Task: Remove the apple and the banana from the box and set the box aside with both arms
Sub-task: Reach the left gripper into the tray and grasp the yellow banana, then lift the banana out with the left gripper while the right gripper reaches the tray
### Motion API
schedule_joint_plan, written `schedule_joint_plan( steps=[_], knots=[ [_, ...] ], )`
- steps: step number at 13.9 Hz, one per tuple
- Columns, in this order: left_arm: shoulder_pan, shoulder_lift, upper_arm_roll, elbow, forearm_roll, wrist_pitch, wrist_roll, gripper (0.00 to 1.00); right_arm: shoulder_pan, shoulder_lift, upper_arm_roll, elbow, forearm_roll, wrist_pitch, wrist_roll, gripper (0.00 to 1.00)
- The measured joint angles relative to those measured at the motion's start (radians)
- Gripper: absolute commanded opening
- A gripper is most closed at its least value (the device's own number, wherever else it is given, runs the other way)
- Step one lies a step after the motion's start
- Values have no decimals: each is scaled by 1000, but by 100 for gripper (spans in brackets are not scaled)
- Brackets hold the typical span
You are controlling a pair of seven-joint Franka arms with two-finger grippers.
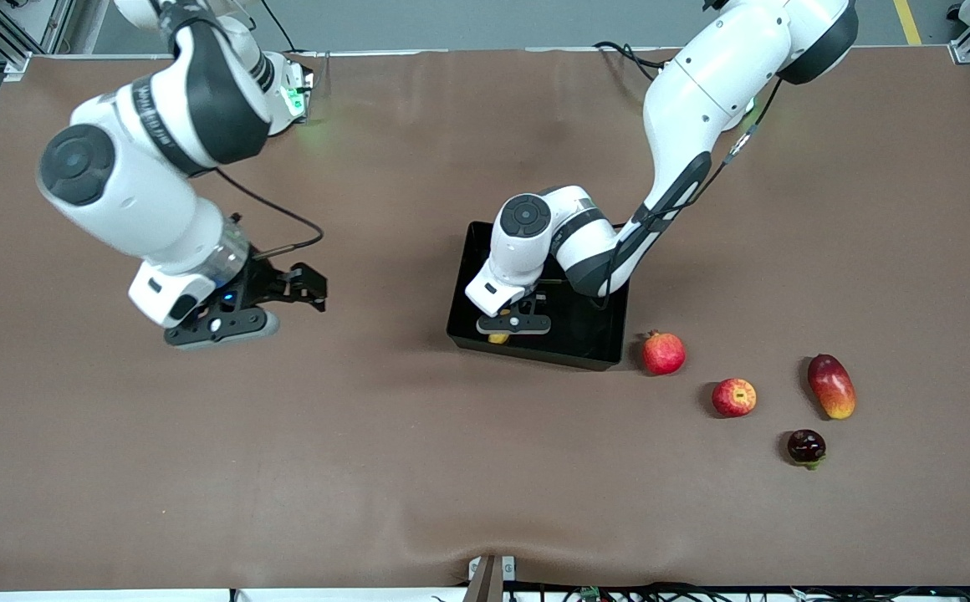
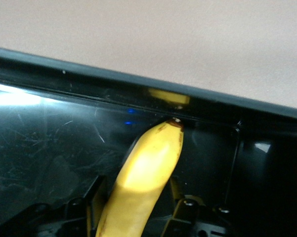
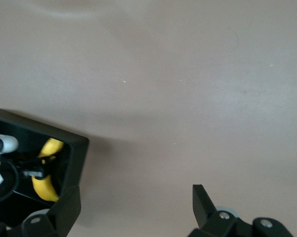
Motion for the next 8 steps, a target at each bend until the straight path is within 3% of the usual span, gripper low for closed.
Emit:
schedule_joint_plan(
  steps=[4, 8],
  knots=[
    [1, -19, 0, 23, 2, -8, 3, 0, 36, -50, 0, -117, 0, 89, 35, 100],
    [5, -122, -1, 37, 2, -97, 3, 0, 93, -69, 1, -215, 0, 178, 35, 100]
  ],
)
